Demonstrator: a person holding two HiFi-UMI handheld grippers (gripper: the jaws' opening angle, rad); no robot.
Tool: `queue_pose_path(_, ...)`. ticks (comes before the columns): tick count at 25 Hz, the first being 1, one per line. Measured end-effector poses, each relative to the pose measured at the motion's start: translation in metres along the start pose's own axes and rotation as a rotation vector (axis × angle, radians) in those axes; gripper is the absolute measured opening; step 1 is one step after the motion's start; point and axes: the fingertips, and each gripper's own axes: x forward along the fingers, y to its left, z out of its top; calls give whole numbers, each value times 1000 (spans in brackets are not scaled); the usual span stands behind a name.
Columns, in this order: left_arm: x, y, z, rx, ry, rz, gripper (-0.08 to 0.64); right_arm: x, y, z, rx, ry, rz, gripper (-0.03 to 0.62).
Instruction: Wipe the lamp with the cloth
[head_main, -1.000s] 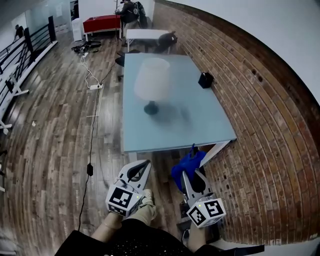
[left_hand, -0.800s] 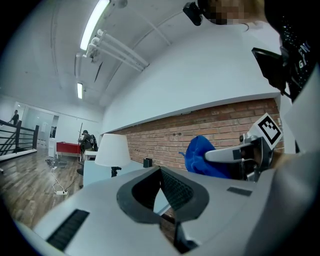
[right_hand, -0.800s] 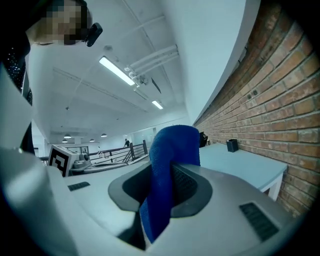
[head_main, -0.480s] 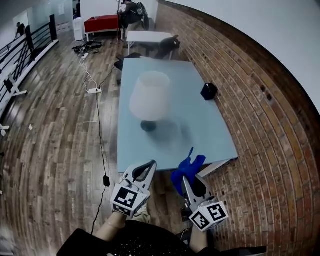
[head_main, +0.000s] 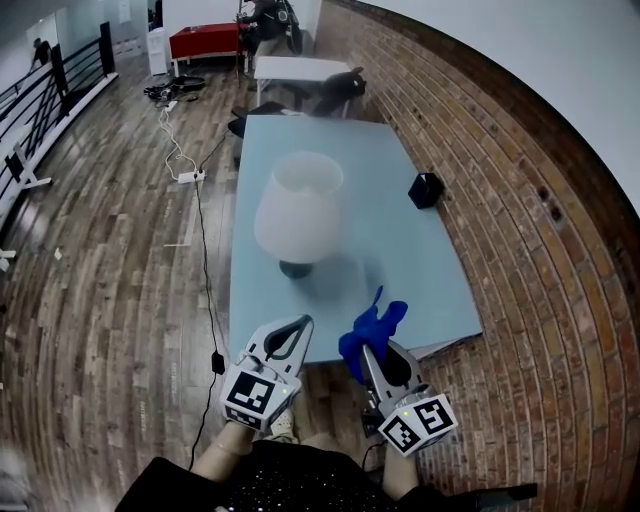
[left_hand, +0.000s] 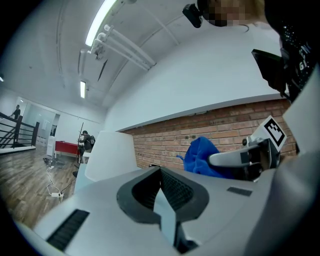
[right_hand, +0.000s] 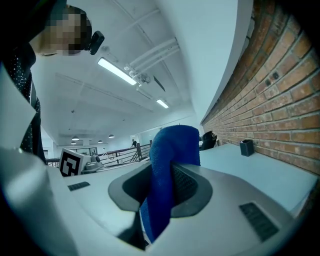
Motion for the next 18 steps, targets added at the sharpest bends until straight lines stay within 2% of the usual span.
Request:
queue_pose_path(5,7,12,1,-13,-7,28,9,16,-7,-3,-6,28,27,92)
queue_pose_path(10,8,26,1,-8,-6,54,9,34,-12,11,-9,-24,36,92)
queue_pose_path(14,18,42,2,-2,-6,78,9,48,-20,12,-16,-29,55,92)
queue_pose_path(18,31,62,4,7,-4,93,9,62,-36,22,-7,-80,33,92)
